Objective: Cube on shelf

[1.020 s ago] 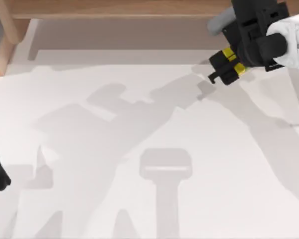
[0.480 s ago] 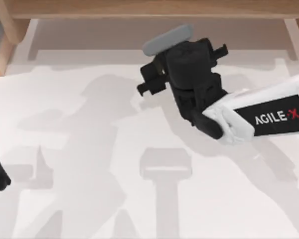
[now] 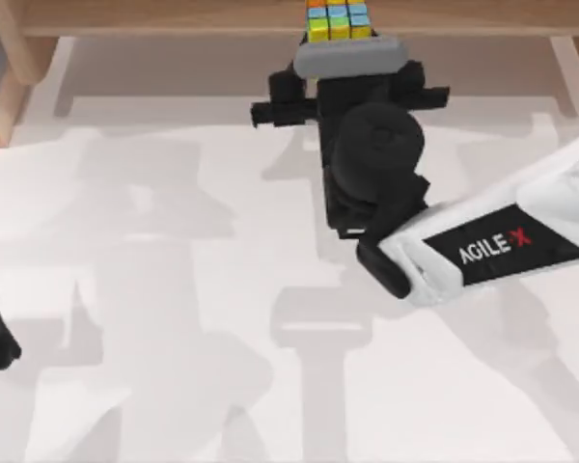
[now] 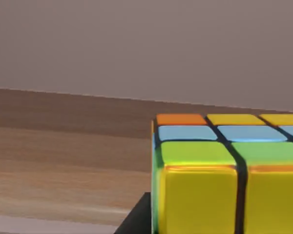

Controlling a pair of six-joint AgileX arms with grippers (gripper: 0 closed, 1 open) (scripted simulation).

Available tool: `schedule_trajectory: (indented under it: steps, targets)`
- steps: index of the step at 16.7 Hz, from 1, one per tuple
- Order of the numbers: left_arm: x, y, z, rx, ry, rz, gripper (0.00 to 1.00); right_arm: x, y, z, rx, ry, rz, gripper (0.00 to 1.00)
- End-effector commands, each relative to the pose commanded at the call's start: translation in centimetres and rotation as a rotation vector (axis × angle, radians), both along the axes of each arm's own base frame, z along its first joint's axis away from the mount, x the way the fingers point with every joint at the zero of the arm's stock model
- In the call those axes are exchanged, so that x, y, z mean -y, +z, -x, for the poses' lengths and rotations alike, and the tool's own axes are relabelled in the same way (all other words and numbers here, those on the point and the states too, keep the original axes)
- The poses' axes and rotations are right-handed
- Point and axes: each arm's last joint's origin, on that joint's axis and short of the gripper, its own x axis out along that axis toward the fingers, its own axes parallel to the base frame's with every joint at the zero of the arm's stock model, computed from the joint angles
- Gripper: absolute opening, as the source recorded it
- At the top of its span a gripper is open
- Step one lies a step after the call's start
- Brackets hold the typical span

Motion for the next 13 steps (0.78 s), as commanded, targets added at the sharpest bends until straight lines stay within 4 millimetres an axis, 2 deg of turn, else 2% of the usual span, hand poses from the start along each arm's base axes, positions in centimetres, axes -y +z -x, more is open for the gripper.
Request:
schedule_trajectory:
  steps: [4, 10, 13]
  targets:
    - [0.0, 0.0, 0.0, 0.0, 0.0, 0.0, 1.0, 0.5, 0.4, -0.4, 0.068, -0.035, -0.071, 0.0]
    - [0.0, 0.0, 0.0, 0.0, 0.0, 0.0, 1.0, 0.3, 0.5, -0.3, 0.067, -0.028, -0.071, 0.0]
    - [0.0, 0.0, 0.0, 0.0, 0.0, 0.0, 1.0, 0.1, 1.0, -1.9, 0.075, -0.027, -0.077, 0.0]
